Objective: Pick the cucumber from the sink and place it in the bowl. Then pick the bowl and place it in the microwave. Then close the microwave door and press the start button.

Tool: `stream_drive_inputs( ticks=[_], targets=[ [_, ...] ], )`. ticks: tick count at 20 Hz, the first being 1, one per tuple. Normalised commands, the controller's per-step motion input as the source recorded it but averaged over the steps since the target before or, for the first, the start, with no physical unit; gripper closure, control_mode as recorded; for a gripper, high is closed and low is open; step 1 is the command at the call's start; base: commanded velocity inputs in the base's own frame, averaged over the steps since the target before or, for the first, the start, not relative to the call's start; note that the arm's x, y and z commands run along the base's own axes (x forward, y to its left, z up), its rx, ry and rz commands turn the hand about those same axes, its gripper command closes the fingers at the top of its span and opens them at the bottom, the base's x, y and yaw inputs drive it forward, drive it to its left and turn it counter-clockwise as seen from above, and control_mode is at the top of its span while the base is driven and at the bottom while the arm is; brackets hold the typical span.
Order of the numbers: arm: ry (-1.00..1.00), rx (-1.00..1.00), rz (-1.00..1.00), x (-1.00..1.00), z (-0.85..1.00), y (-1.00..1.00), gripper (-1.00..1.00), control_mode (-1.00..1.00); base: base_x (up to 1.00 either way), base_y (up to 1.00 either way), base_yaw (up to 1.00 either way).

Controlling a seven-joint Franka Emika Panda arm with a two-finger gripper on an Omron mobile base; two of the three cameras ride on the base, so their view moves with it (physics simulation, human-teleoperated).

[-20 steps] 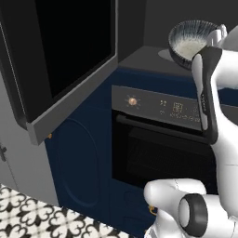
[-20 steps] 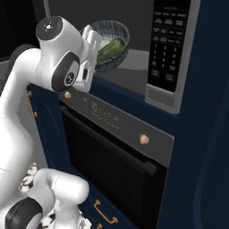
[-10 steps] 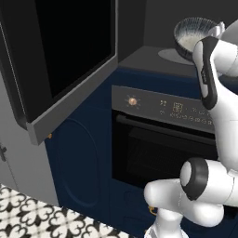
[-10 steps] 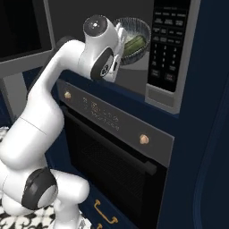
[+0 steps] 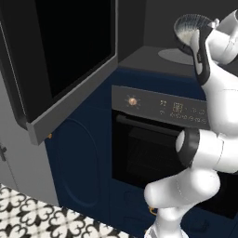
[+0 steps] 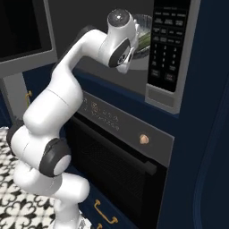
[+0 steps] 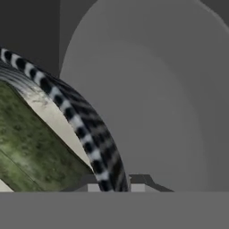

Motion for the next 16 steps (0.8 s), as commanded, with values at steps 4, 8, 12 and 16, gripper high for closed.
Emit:
stream_drive_inputs(
  ticks=[4,8,12,16],
  targets=[
    [0.01,0.0,0.0,0.46,-0.46,-0.15,1.0,-1.0,0.0,0.0,0.0],
    [0.01,0.0,0.0,0.2,-0.9,0.02,-1.0,-1.0,0.0,0.0,0.0],
    [0.0,0.0,0.0,0.18,-0.71,0.09,-1.0,-1.0,0.0,0.0,0.0],
    [-0.28,0.0,0.0,0.0,-0.01,0.09,-1.0,-1.0,0.0,0.0,0.0]
  ],
)
